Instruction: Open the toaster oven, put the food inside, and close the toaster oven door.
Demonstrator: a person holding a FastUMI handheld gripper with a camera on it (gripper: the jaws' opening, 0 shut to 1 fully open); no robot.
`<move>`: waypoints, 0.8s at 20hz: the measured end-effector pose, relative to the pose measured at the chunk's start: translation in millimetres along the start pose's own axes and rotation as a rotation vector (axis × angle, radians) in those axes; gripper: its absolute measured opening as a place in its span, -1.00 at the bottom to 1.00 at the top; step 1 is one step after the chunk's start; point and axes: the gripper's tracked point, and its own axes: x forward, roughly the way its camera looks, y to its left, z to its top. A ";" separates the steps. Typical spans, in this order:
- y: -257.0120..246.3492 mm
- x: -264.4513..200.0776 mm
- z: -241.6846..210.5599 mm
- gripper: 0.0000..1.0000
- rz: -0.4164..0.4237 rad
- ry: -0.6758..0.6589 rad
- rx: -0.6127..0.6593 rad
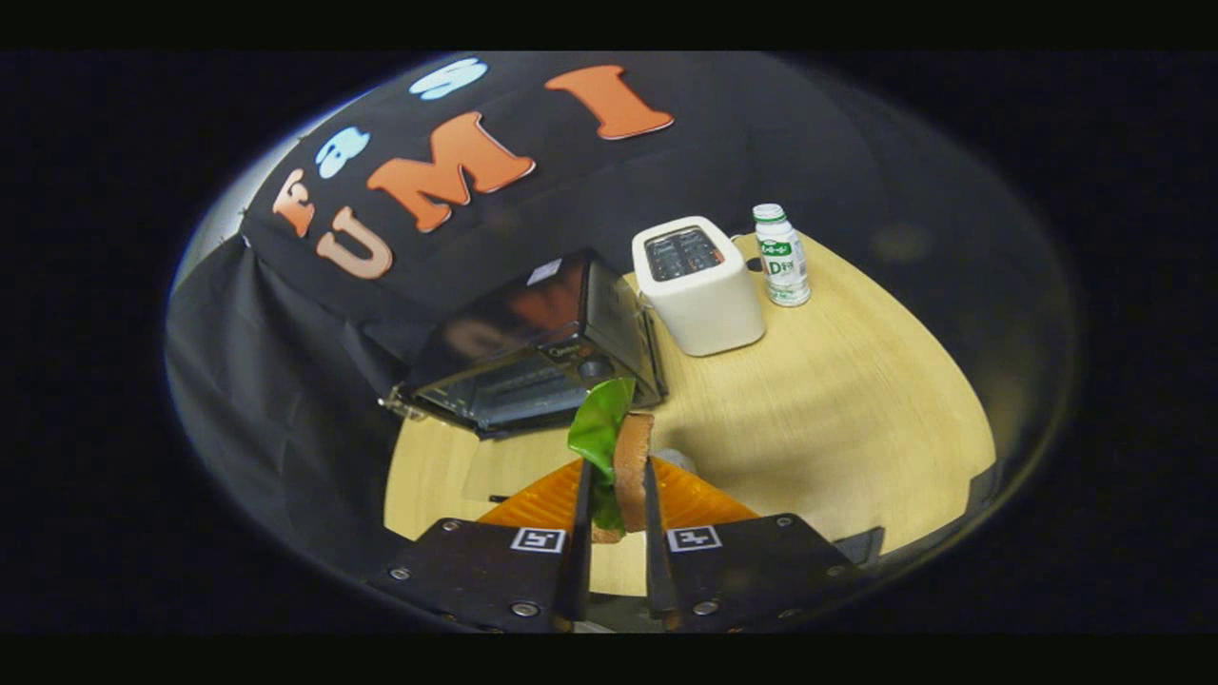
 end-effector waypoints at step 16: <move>95.9 82.5 -34.8 -0.88 0.296 -0.331 0.555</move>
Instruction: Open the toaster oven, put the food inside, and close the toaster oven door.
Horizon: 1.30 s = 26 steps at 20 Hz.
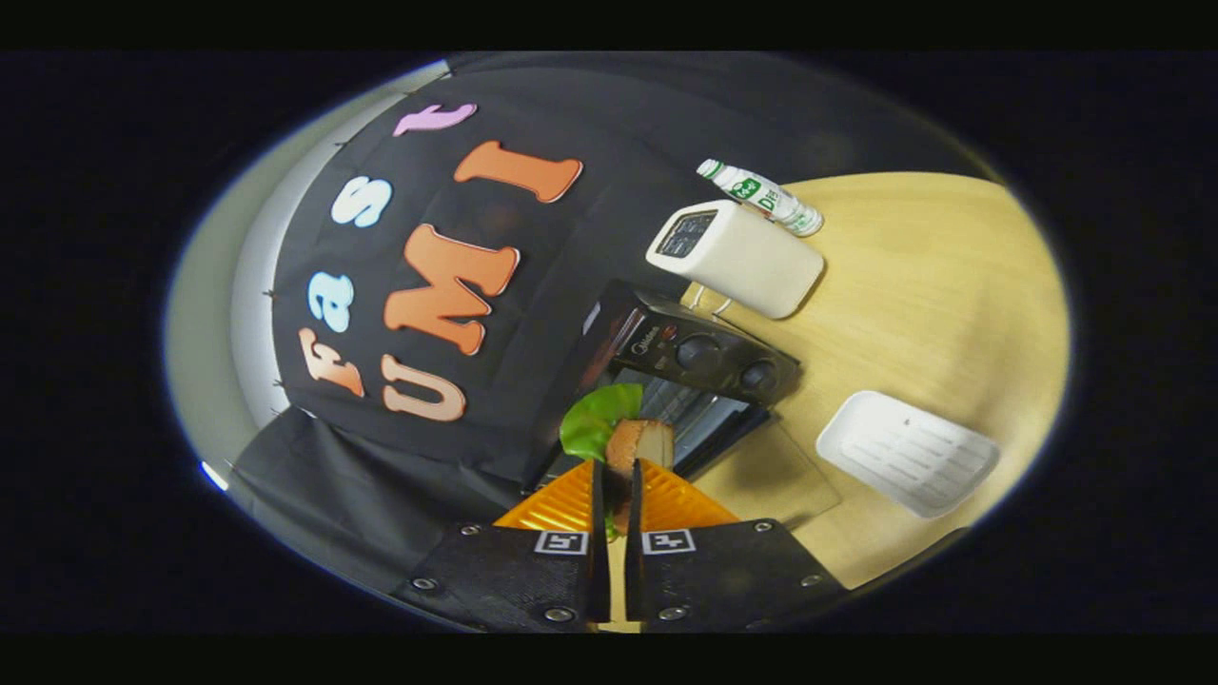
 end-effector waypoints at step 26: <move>-51.4 142.4 -43.4 -0.52 -0.238 -0.095 0.190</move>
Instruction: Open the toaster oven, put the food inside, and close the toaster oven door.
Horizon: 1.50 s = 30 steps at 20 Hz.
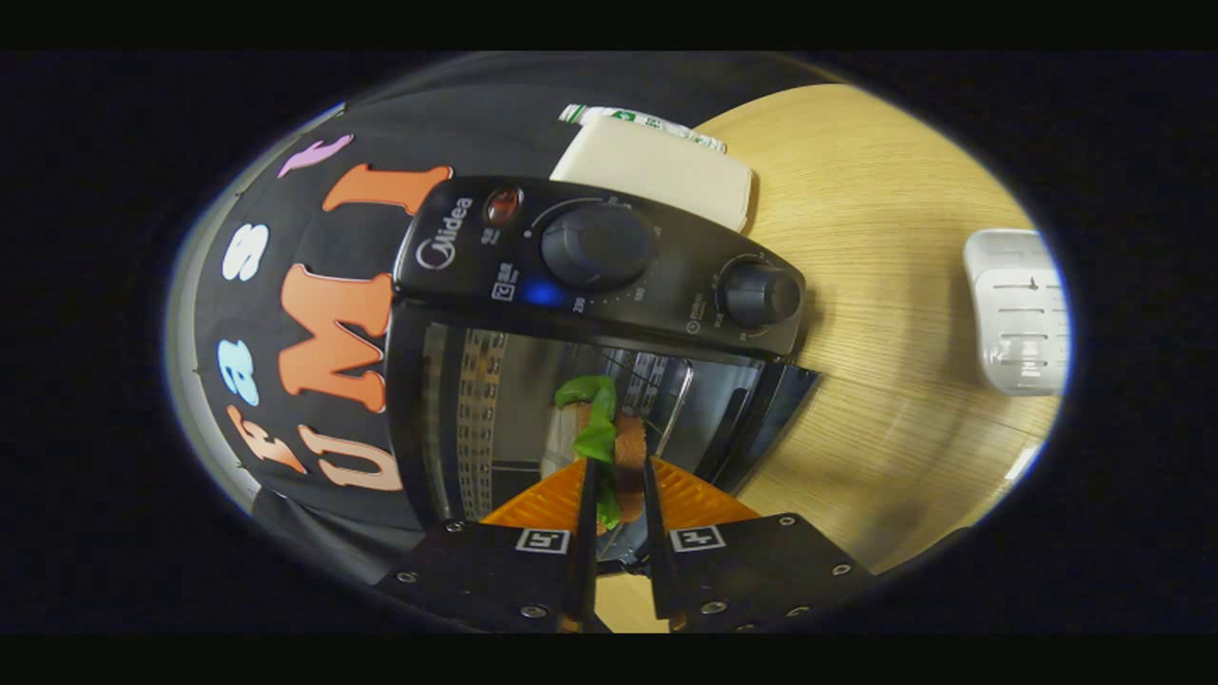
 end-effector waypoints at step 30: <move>-88.0 -169.3 -62.6 0.98 -0.297 0.235 -1.178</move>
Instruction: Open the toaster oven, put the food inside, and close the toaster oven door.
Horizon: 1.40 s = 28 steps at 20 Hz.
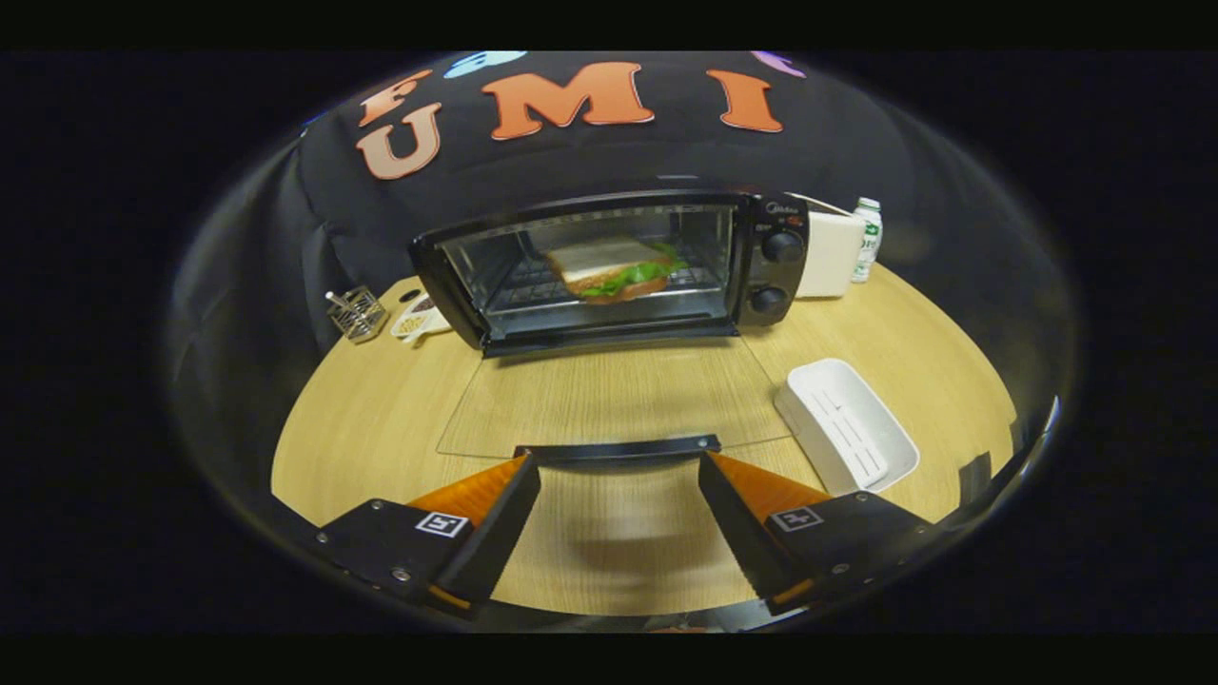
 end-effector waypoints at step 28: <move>1.9 12.3 22.7 0.99 0.020 -0.032 -0.050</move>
